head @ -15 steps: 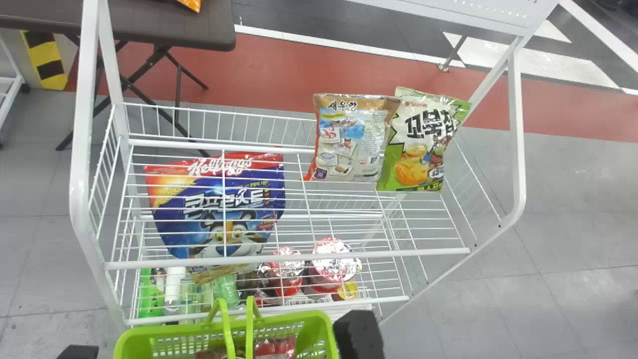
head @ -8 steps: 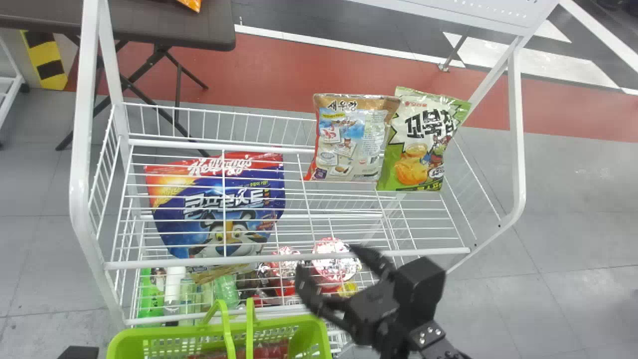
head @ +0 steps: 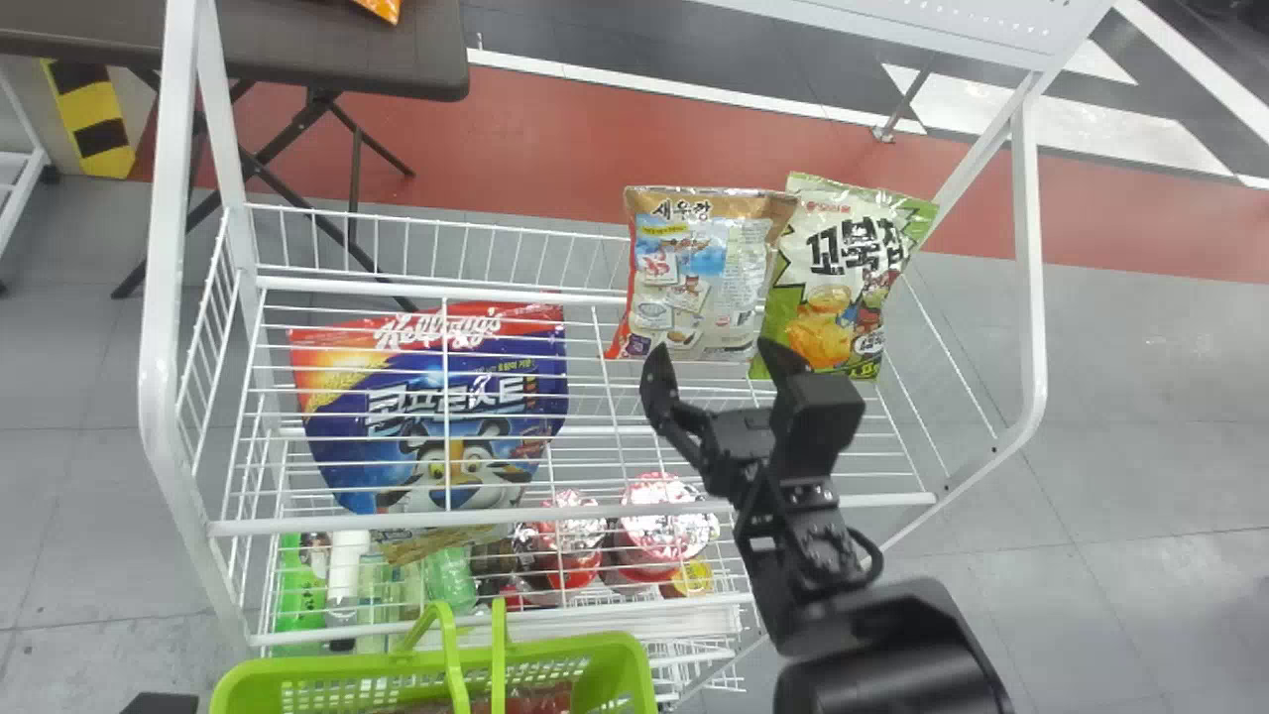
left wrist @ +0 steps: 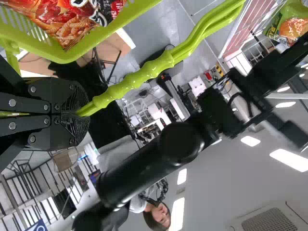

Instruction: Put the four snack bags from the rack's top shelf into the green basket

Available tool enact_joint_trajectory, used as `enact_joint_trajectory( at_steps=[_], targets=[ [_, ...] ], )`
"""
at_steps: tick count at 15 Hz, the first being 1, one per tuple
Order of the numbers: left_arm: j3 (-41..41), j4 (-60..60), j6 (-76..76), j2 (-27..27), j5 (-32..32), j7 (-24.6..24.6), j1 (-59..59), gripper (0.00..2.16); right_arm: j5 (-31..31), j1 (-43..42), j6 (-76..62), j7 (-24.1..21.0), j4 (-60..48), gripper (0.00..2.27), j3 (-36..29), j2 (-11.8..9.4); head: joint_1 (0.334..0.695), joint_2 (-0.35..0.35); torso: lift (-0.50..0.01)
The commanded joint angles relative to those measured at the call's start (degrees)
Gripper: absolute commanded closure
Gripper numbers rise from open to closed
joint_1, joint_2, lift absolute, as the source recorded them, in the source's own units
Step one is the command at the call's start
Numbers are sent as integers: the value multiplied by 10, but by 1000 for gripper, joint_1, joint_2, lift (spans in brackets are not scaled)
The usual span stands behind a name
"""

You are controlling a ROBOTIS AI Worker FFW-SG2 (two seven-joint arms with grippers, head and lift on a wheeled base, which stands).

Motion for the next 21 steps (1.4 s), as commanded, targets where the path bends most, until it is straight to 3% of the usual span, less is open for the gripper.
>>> enact_joint_trajectory(
  at_steps=[1, 3, 4, 5, 6, 11, 15, 18, 21],
  targets=[
    [1, 1, 2, 0, -1, 1, 0, 2054, 1, -59, 5, 0, 50, 83, 0, 2, 695, -350, 0],
    [2, 2, 2, 0, -1, 1, -1, 2054, -1, -90, 38, 7, 69, 157, -2, 1, 695, -350, 0],
    [2, 3, 3, 0, -1, 2, -2, 2054, -4, -97, 93, 34, 68, 684, -7, 1, 695, -350, 0],
    [2, 4, 2, 0, -1, 2, -2, 2054, -8, -94, 107, 49, 62, 1528, -10, 1, 695, -350, 0],
    [2, 6, 2, 0, -1, 2, -4, 2054, -10, -86, 107, 52, 59, 2027, -11, 1, 695, -350, 0],
    [2, 9, 2, 0, -1, 2, -8, 2054, -21, -40, 73, 67, -6, 2128, -21, 1, 695, -350, 0],
    [2, 6, 2, -2, -2, 3, -6, 2054, -52, 63, 98, 97, -182, 2128, -52, 0, 695, -350, 0],
    [3, 3, 2, -2, -2, 5, -4, 2054, -111, 185, 223, 175, -340, 2128, -112, 2, 695, -350, 0],
    [4, 3, 2, -4, -2, 6, -5, 2054, -171, 268, 381, 236, -419, 2128, -189, 12, 695, -350, 0]
  ],
)
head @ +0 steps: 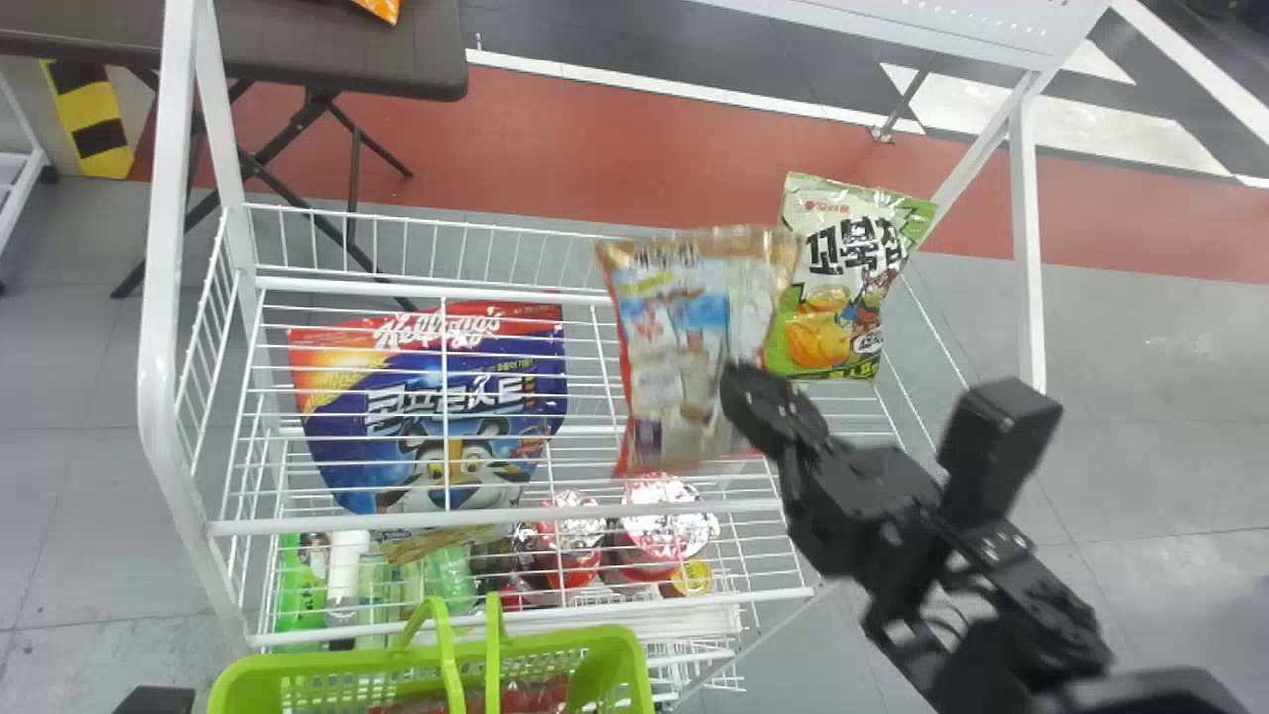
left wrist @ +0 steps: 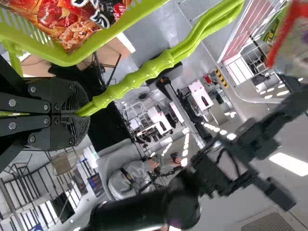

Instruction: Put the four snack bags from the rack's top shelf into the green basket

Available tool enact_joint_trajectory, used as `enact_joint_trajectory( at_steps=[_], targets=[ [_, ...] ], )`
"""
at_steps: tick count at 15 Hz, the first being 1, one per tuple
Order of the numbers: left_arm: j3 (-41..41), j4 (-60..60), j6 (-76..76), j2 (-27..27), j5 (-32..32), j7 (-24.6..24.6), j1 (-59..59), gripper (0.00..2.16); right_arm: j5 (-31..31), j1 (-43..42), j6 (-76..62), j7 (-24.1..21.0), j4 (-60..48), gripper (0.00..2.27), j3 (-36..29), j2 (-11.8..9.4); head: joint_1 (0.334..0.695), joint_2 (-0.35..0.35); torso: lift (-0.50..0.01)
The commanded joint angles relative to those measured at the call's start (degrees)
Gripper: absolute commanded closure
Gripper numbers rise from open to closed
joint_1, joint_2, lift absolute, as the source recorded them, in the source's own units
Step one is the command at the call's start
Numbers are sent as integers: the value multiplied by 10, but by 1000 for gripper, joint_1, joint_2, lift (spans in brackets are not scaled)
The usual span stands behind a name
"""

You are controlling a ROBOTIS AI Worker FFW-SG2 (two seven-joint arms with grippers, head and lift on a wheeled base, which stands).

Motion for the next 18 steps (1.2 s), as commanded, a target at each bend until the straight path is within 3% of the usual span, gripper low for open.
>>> enact_joint_trajectory(
  at_steps=[1, 4, 7, 10, 13, 18],
  targets=[
    [0, 1, 0, -2, 0, 1, -2, 2054, -41, 47, 137, 36, -44, 2128, -64, 23, 695, -350, 0],
    [-2, 2, 0, -4, -2, 3, -3, 2054, -94, 48, 366, 86, -43, 2128, -132, 36, 695, -350, 0],
    [-4, 2, 0, -6, -4, 3, -4, 2054, -136, 45, 485, 107, -22, 2128, -135, 42, 695, -350, 0],
    [-7, -1, 0, -6, -5, 3, -1, 2054, -176, 37, 498, 125, 8, 2128, -105, 51, 695, -350, 0],
    [-7, -6, 0, -4, -6, 3, 3, 2054, -178, 27, 496, 126, 9, 2125, -45, 57, 695, -350, 0],
    [-8, -18, 0, -3, -8, 2, 7, 2054, -179, 23, 376, 99, 23, 2125, 25, 70, 695, -350, 0]
  ],
)
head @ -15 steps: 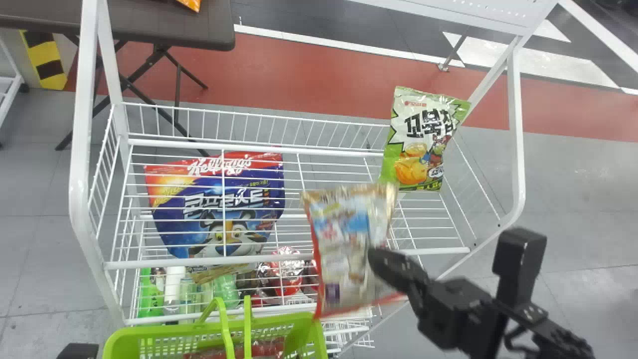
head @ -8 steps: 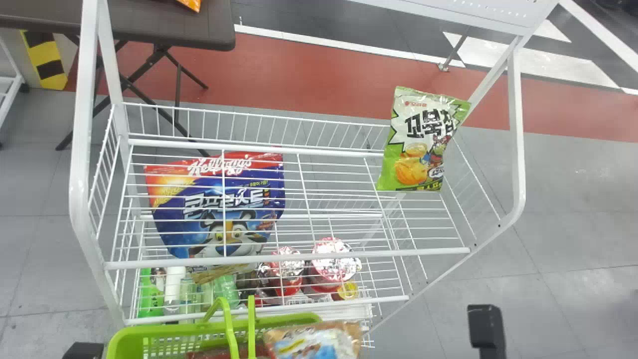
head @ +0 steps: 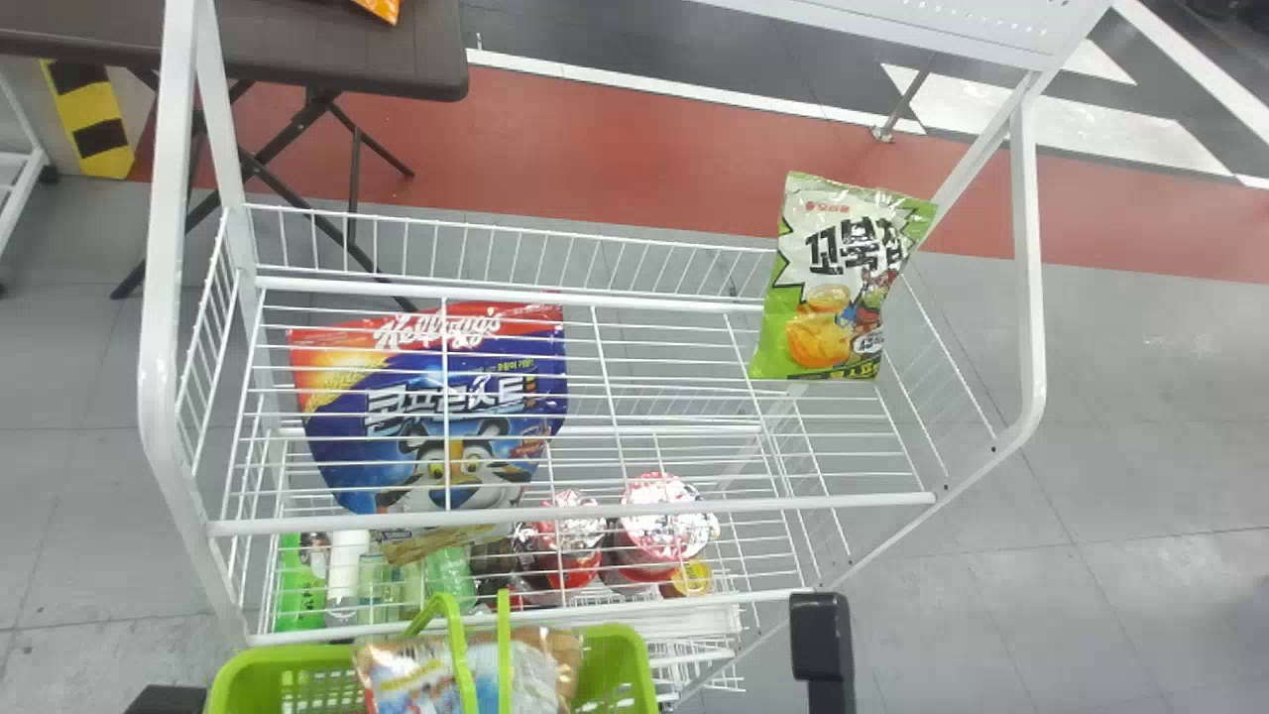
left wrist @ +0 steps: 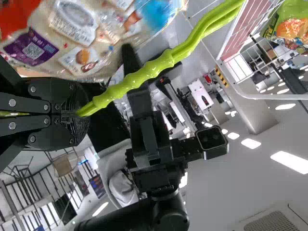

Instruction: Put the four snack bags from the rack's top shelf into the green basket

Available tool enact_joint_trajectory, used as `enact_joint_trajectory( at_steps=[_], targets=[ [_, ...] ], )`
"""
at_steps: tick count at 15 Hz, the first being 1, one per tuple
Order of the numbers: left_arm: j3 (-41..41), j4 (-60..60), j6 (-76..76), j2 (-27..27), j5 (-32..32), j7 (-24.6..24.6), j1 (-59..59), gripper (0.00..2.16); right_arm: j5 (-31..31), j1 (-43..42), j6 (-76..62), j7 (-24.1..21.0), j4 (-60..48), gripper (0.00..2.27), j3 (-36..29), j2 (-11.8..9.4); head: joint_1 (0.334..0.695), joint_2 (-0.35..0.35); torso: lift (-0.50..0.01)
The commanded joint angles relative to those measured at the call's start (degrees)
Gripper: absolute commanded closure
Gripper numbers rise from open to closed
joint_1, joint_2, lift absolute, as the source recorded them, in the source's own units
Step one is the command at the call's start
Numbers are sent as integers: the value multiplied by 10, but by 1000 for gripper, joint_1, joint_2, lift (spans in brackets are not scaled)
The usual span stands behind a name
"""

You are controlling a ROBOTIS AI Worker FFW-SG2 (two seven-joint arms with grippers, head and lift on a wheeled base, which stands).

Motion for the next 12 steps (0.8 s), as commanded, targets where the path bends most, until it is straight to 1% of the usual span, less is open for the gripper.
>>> enact_joint_trajectory(
  at_steps=[1, 3, 4, 7, 8, 9, 10, 11, 12],
  targets=[
    [0, -3, 0, 2, 0, -1, 1, 2054, -7, -4, -61, -4, 19, 2128, 10, 2, 695, -350, 0],
    [0, -2, 0, 1, 0, -1, 1, 2054, -21, -14, -71, 4, 54, 2125, 18, 2, 695, -350, 0],
    [-3, -2, 0, 0, -2, -1, 1, 2054, -11, -19, -80, 8, 73, 2128, 37, 1, 695, -350, 0],
    [-4, -3, 0, 0, -4, -1, 2, 2054, 85, -29, -101, 1, 100, 2125, 106, -12, 695, -350, 0],
    [-4, -3, 0, 0, -4, -1, 2, 2054, 108, -30, -110, 0, 106, 2125, 125, -18, 695, -350, 0],
    [-4, -3, 0, 0, -4, -1, 4, 2054, 117, -34, -105, 0, 110, 2111, 130, -22, 695, -350, 0],
    [-4, -4, 0, 0, -4, -1, 4, 2054, 121, -36, -94, 0, 109, 1882, 134, -32, 695, -350, 0],
    [-4, -4, 0, 0, -4, -1, 4, 2054, 122, -36, -75, 0, 104, 1183, 134, -39, 695, -350, 0],
    [-4, -4, 0, 0, -4, -1, 5, 2054, 135, -35, -38, 0, 88, 154, 131, -43, 695, -350, 0]
  ],
)
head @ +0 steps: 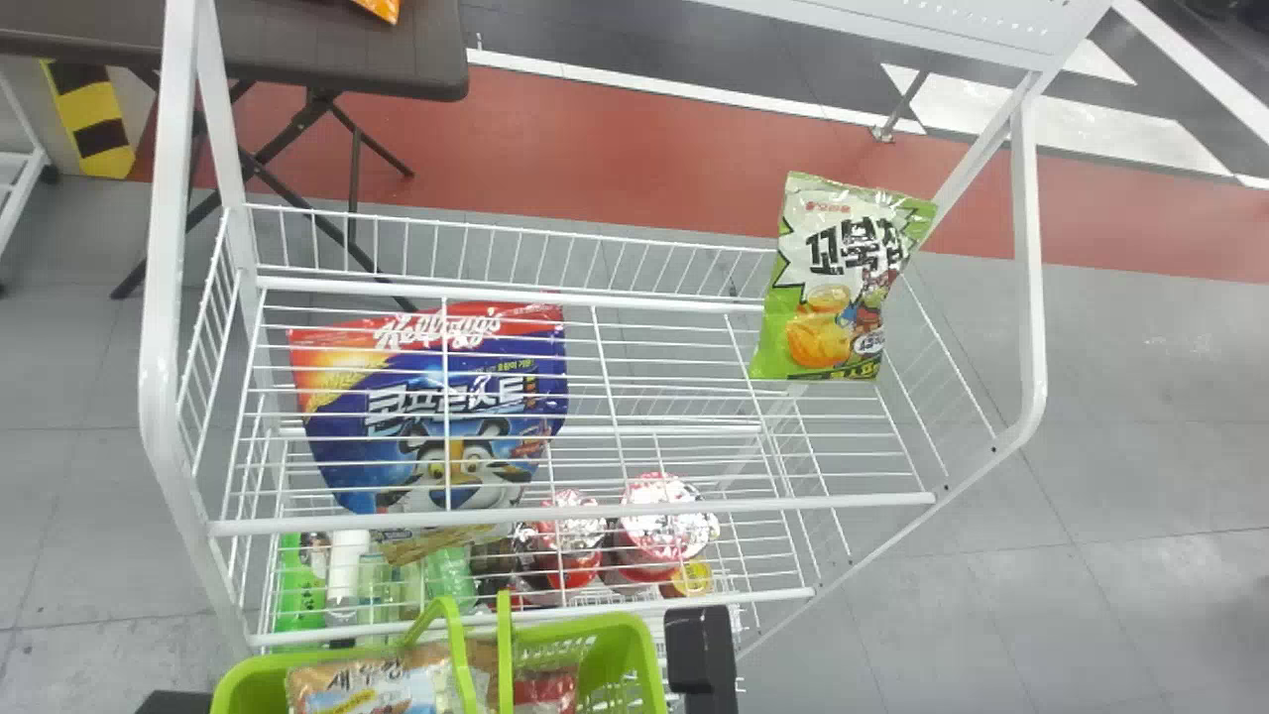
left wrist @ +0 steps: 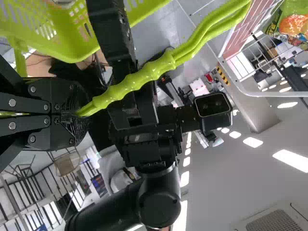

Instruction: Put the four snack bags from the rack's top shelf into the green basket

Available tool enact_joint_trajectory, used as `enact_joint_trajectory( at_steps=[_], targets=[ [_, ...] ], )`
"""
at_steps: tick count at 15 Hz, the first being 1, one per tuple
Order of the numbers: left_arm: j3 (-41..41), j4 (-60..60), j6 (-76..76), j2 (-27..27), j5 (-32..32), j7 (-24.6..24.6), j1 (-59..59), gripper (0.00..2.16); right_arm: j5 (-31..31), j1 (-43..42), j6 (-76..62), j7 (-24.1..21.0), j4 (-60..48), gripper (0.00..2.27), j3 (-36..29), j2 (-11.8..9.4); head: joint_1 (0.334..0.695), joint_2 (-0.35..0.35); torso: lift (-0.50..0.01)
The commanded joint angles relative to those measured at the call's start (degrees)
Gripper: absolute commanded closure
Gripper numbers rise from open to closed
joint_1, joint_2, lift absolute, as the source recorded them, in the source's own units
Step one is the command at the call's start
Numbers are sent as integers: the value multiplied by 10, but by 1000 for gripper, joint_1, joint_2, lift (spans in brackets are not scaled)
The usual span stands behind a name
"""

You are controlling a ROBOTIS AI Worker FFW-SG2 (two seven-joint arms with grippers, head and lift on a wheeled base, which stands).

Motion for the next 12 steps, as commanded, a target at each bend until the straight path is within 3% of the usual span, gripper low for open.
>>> enact_joint_trajectory(
  at_steps=[1, 6, 7, 10, 12],
  targets=[
    [0, 0, 0, 0, 0, 0, 1, 2054, 33, 4, 74, 0, -36, -2, -5, -8, 695, -350, 0],
    [0, 0, 0, -2, -2, 0, 1, 2054, 54, 33, 79, -19, -103, 56, -80, -17, 695, -350, 0],
    [-1, 0, 0, -2, -2, 0, 1, 2054, 54, 33, 30, -35, -103, 56, -91, -14, 695, -350, 0],
    [-5, 1, -2, -2, -3, 2, 1, 2054, 97, 0, -294, -113, -37, 56, -93, -12, 695, -350, 0],
    [-6, 1, -2, -1, -4, 4, 1, 2054, 115, -94, -340, -142, 43, 66, -98, -11, 695, -350, 0]
  ],
)
